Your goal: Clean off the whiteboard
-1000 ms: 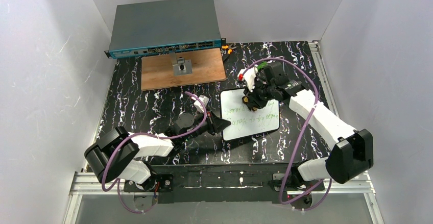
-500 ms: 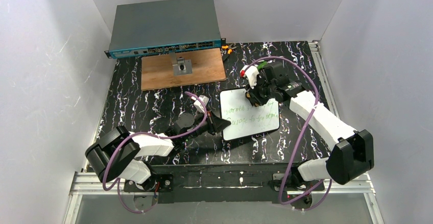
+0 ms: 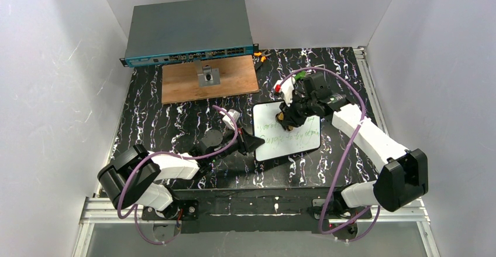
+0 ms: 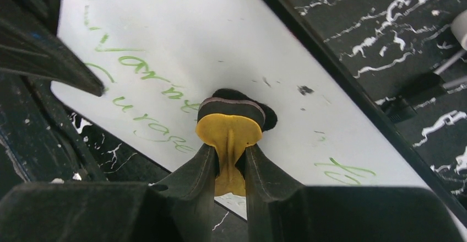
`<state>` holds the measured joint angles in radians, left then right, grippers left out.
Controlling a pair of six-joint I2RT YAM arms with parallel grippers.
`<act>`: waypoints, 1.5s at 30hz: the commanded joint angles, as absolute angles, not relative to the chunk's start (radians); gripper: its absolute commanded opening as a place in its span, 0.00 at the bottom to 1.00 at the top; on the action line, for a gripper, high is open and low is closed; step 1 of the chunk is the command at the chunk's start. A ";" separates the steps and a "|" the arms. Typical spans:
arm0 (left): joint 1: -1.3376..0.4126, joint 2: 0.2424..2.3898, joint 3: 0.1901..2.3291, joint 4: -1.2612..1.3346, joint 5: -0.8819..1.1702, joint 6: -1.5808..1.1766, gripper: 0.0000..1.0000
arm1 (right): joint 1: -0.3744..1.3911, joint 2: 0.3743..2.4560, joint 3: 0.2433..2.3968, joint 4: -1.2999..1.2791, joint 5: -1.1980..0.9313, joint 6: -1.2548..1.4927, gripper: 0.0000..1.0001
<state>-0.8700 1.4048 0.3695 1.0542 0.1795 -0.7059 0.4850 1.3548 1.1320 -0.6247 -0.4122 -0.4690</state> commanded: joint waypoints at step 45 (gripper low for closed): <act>-0.893 1.368 0.387 1.045 0.266 -0.629 0.00 | 0.441 1.307 1.082 -0.510 -0.272 -0.464 0.01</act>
